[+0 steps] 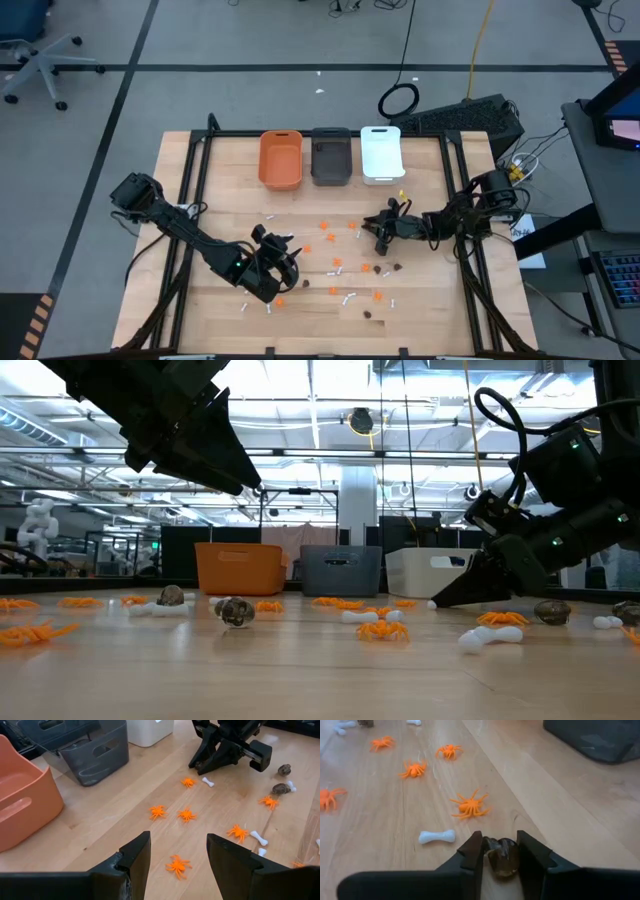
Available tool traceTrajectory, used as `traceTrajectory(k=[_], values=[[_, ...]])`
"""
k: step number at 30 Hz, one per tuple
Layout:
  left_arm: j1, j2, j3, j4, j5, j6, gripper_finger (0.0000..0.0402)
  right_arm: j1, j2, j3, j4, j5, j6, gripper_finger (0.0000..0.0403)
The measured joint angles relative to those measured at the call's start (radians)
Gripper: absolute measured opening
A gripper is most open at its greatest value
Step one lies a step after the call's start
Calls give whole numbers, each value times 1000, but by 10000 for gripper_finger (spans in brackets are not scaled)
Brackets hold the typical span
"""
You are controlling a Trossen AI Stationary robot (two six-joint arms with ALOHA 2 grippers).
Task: Sort Halloween decoration
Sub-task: Put the black skull toy into the black bin
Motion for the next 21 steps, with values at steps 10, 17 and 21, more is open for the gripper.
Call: traceTrajectory(k=[10,17,21], values=[[0,0,0,0,4,-1,191,3,-116,-4,-2,-73,-165,66],[0,0,0,0,3,1,191,3,-287,-3,11,-145,-312,66],[0,0,0,0,3,2,191,3,-382,-2,11,-177,-393,65]])
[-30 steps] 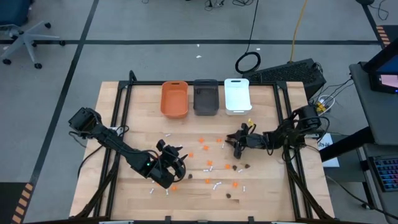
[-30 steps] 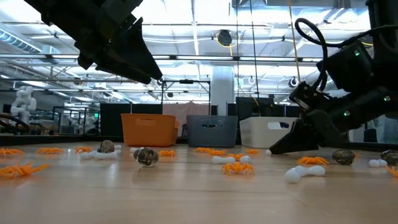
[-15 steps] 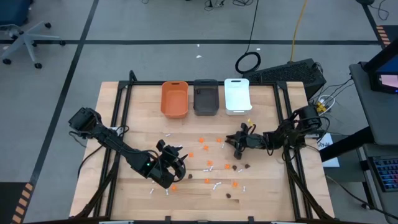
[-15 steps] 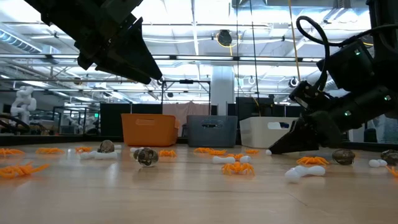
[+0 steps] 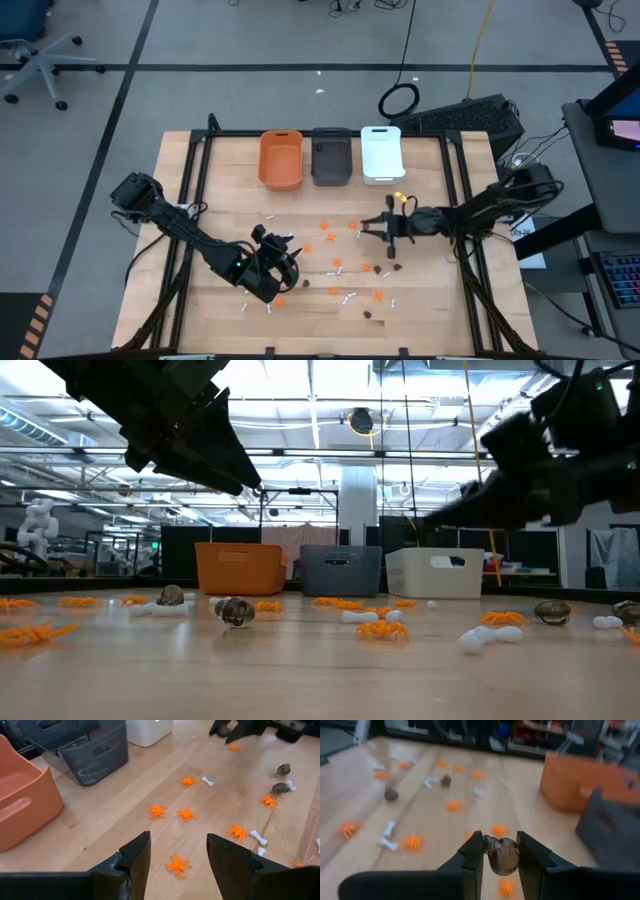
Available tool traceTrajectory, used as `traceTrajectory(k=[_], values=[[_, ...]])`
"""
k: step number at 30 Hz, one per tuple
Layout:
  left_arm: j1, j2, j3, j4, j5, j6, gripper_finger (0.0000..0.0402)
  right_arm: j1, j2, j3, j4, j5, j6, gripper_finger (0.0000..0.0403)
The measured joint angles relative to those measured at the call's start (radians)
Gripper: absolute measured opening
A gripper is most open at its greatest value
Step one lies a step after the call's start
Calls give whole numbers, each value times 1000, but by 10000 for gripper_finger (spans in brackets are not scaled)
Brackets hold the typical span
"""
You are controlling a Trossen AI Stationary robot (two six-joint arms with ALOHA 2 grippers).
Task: Sort Halloween decoration
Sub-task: Put the black skull toy into the black bin
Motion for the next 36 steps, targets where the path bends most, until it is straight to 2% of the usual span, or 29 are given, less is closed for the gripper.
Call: traceTrajectory(k=[10,17,28,36], values=[[14,0,0,-1,-1,5,191,25,-206,10,-63,0,-166,67],[21,0,0,2,-2,3,191,49,-297,107,-323,4,-284,69],[21,0,0,14,-2,-3,191,58,-326,299,-668,6,-452,68],[21,0,0,26,0,-3,191,58,-326,324,-691,6,-638,68]])
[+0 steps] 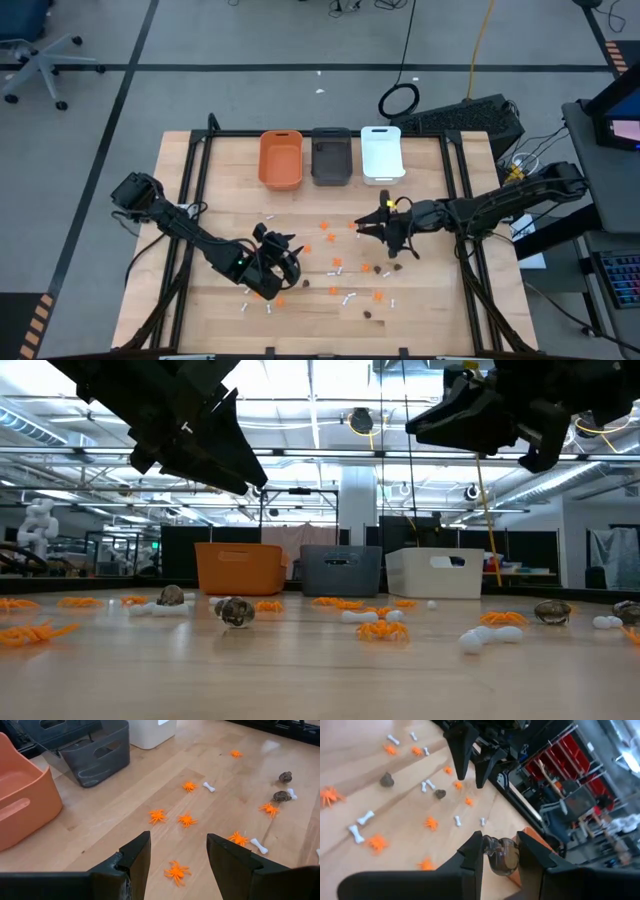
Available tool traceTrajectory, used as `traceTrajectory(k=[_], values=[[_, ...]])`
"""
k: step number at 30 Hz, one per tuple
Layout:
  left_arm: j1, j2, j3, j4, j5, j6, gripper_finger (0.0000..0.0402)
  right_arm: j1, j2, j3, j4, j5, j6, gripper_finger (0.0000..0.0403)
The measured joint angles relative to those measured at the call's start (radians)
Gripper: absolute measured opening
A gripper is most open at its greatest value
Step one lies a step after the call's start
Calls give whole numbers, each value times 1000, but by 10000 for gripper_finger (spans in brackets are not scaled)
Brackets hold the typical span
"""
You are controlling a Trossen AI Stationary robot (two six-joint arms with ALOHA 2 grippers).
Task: Sort Halloween decoration
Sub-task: Put the black skull toy into the black bin
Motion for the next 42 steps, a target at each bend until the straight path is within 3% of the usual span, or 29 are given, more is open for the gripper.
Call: traceTrajectory(k=[7,23,36,42], values=[[0,0,0,0,1,0,191,0,0,0,0,0,-73,68],[0,0,0,-1,3,0,191,0,0,0,0,0,-69,68],[0,0,0,-1,3,0,191,-55,0,1,120,0,178,68],[0,0,0,-2,3,3,191,-129,17,80,110,-5,210,68]])
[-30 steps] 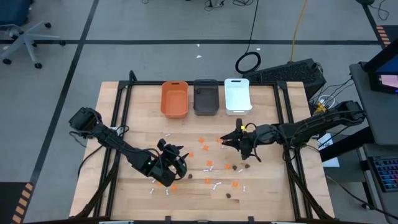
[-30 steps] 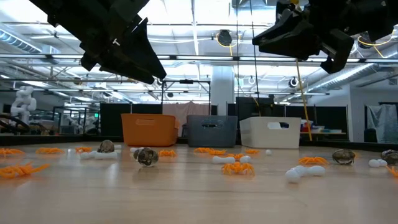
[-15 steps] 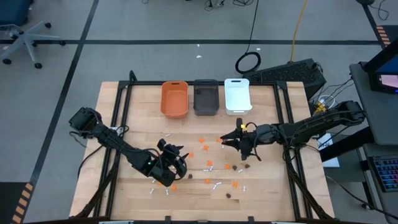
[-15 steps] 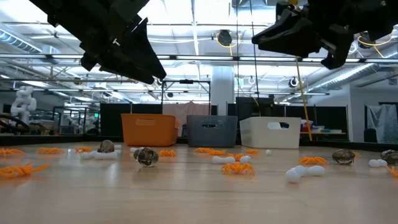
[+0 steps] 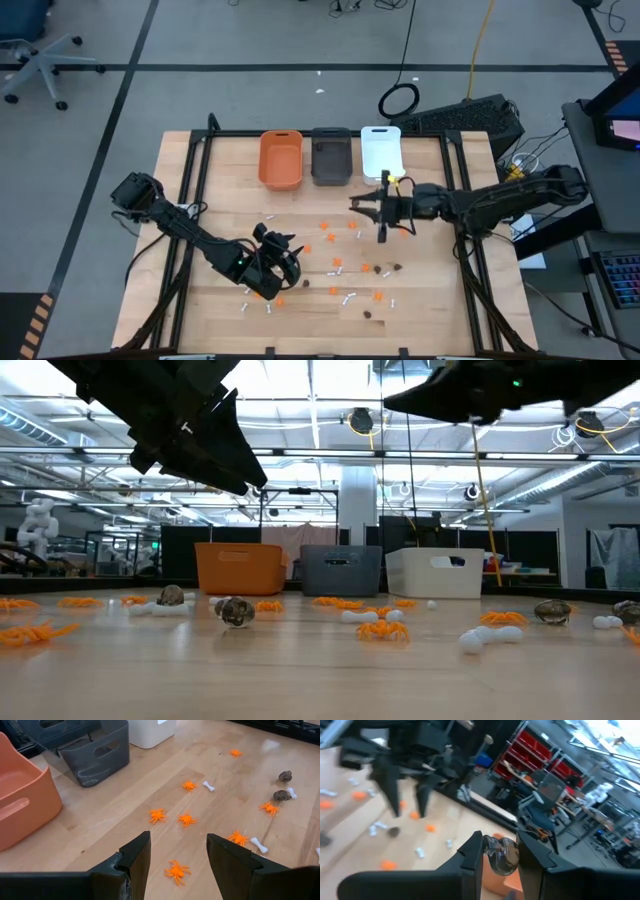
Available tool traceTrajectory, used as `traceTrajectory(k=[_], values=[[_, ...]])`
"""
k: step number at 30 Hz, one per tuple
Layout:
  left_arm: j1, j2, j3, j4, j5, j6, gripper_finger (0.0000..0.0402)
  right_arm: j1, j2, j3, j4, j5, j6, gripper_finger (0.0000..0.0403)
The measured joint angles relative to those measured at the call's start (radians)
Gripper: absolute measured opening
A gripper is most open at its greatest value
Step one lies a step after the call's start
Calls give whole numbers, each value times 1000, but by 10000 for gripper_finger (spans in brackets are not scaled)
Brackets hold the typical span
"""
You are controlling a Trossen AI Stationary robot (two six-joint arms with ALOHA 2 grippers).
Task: Sort Halloween decoration
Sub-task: Put the black skull toy into the black bin
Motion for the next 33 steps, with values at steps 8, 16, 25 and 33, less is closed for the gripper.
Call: traceTrajectory(k=[8,16,25,33], values=[[0,0,0,0,0,3,191,-147,111,136,-72,-54,12,68],[-1,0,0,3,0,-3,191,-323,303,250,-74,-130,165,68],[-1,0,0,9,-1,-4,191,-458,527,367,-74,-129,270,68],[-1,0,0,15,-1,-4,191,-488,617,384,-74,-125,340,89]])
